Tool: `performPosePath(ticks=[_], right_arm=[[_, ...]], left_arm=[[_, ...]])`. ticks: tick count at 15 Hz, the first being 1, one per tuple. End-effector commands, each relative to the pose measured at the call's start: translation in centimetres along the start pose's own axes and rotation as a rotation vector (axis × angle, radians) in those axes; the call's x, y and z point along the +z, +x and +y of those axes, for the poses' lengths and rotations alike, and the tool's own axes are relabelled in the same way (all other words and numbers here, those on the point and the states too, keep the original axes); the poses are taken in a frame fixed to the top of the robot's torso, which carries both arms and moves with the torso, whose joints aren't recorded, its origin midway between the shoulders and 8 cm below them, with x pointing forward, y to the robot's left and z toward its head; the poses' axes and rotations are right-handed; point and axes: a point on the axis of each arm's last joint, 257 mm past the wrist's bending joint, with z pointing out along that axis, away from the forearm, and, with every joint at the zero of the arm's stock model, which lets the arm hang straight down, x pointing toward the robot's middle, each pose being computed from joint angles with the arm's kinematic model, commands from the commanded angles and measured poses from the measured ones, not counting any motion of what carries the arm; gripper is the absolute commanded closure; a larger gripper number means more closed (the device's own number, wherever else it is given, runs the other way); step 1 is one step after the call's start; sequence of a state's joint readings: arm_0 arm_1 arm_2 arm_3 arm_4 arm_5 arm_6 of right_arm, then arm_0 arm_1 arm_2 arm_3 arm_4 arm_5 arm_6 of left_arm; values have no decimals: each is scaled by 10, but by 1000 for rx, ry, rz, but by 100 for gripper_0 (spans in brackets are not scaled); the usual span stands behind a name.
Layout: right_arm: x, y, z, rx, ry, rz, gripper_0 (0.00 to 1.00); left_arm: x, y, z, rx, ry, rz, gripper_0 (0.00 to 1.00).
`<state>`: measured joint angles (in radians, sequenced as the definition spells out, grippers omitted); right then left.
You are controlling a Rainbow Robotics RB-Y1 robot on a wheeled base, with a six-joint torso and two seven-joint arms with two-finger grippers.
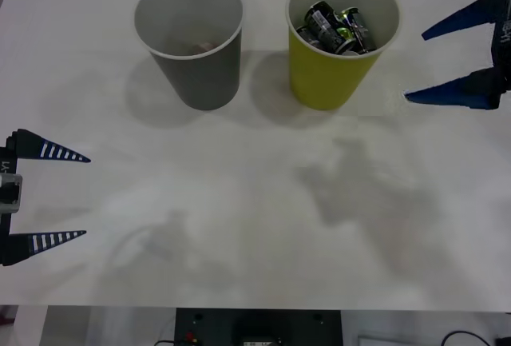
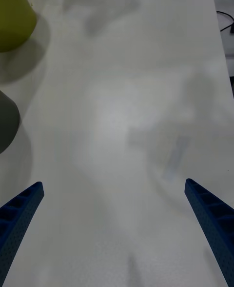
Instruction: Put the can into the green bin and the plastic bottle into the gray bin
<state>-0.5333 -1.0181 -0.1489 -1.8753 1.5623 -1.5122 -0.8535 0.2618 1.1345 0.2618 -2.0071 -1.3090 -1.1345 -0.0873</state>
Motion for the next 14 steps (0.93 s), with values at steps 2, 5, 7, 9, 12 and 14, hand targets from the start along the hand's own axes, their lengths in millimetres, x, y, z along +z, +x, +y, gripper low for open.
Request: performPosePath(ticks=[2, 5, 7, 9, 12, 14], right_arm=[[-5, 34, 24, -67, -18, 6, 0], [-4, 63, 39, -112, -49, 16, 0], [-2, 87, 49, -155, -63, 30, 0], [-1, 103, 56, -183, -66, 27, 0], [0, 122, 67, -231, -76, 31, 0], [3, 138, 72, -255, -73, 44, 0]], left_arm=[[0, 0, 0, 0, 0, 0, 0], [0, 0, 0, 0, 0, 0, 0], [0, 0, 0, 0, 0, 0, 0], [0, 0, 0, 0, 0, 0, 0], [0, 0, 0, 0, 0, 0, 0], [0, 0, 0, 0, 0, 0, 0]])
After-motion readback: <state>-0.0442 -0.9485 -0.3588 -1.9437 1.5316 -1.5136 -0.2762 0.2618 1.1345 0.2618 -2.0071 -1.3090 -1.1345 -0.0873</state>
